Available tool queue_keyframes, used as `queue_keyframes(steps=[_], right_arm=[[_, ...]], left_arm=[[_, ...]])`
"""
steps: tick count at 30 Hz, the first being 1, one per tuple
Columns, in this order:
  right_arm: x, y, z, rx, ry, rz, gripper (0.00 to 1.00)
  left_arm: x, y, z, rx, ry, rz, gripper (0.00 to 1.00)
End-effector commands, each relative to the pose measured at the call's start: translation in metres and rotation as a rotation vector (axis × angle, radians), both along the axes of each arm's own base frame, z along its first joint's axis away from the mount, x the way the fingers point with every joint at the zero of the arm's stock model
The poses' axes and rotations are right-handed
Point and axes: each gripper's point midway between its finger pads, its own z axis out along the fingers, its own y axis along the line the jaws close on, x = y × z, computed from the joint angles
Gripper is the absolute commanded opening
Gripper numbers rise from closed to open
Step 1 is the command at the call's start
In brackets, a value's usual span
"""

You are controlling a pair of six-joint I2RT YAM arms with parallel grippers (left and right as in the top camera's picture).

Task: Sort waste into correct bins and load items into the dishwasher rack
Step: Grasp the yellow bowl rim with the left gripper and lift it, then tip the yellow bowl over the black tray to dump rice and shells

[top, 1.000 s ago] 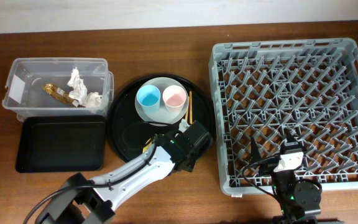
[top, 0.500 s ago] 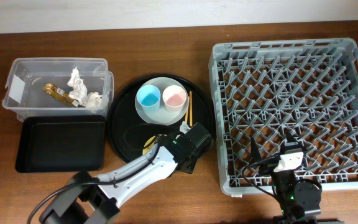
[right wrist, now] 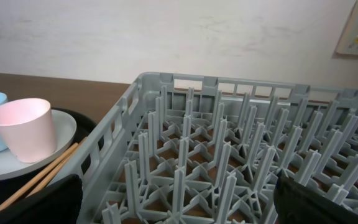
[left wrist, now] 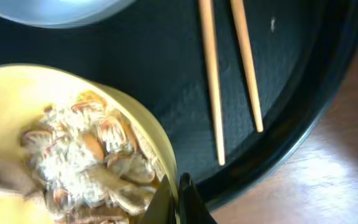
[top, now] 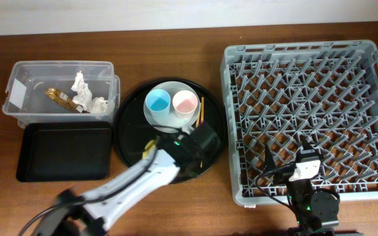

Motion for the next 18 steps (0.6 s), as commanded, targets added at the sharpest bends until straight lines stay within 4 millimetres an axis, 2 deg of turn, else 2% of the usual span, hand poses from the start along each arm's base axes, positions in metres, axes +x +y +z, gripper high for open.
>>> queue_keyframes(steps=[1, 2, 3, 5, 6, 9, 12, 14, 18], right_arm=[[0.0, -0.001, -0.002, 0.001, 0.002, -0.005, 0.98], [0.0, -0.001, -0.002, 0.001, 0.002, -0.005, 0.98], [0.0, -0.001, -0.002, 0.001, 0.002, -0.005, 0.98], [0.0, -0.001, -0.002, 0.001, 0.002, -0.005, 0.98], [0.0, -0.001, -0.002, 0.001, 0.002, -0.005, 0.98], [0.0, -0.001, -0.002, 0.001, 0.002, -0.005, 0.98], [0.0, -0.001, -0.002, 0.001, 0.002, -0.005, 0.98], [0.0, -0.001, -0.002, 0.001, 0.002, -0.005, 0.98], [0.0, -0.001, -0.002, 0.001, 0.002, -0.005, 0.98]], left_arm=[[0.035, 0.03, 0.074, -0.093, -0.149, 0.076, 0.0], [0.043, 0.063, 0.094, -0.114, -0.183, 0.173, 0.0], [0.046, 0.087, 0.104, -0.13, -0.197, 0.245, 0.0], [0.049, 0.117, 0.114, -0.197, -0.187, 0.302, 0.0], [0.054, 0.142, 0.117, -0.29, -0.158, 0.352, 0.0], [0.057, 0.168, 0.115, -0.435, -0.121, 0.403, 0.0], [0.06, 0.208, 0.104, -0.618, -0.124, 0.507, 0.0], [0.063, 0.23, 0.095, -0.747, -0.177, 0.566, 0.0], [0.058, 0.258, 0.086, -0.98, -0.297, 0.605, 0.0]])
